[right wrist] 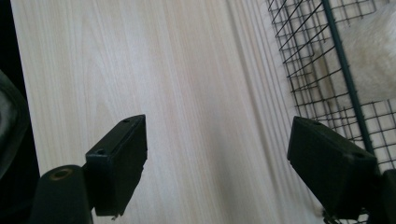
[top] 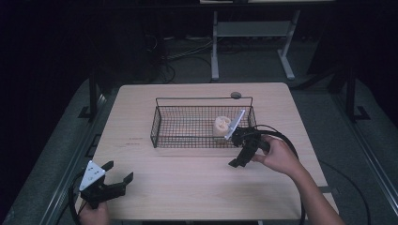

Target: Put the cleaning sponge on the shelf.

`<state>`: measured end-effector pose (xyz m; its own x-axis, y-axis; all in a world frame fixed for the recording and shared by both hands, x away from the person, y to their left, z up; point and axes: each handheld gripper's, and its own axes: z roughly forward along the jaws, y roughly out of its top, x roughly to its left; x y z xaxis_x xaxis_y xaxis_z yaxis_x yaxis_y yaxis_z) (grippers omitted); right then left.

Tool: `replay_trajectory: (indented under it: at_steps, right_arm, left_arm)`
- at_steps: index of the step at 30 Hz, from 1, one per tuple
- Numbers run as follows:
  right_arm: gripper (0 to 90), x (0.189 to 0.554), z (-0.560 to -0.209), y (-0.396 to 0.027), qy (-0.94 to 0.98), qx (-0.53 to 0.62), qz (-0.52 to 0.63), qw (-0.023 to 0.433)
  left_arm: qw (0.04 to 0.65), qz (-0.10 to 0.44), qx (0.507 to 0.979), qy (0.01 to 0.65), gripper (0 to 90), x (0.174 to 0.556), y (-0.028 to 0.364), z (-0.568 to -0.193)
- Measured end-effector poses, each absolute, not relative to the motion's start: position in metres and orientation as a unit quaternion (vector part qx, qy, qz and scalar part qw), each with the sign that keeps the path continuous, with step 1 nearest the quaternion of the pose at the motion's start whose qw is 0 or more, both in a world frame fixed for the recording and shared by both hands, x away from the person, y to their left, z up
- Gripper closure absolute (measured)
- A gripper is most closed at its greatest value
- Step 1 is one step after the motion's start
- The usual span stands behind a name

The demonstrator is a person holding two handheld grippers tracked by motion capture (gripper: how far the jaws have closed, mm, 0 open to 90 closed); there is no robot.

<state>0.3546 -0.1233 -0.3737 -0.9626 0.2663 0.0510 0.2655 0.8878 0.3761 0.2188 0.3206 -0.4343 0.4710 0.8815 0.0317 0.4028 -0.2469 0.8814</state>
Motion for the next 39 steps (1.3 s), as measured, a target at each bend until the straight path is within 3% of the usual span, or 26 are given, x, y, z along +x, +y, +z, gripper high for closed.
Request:
replay_trajectory:
  at_steps: [39]
  right_arm:
    - [19.4,0.315,-0.403,-0.139,0.972,0.132,0.192,0.001]
  left_arm:
    - [0.433,0.275,0.74,0.436,13.9,0.218,0.322,-0.435]
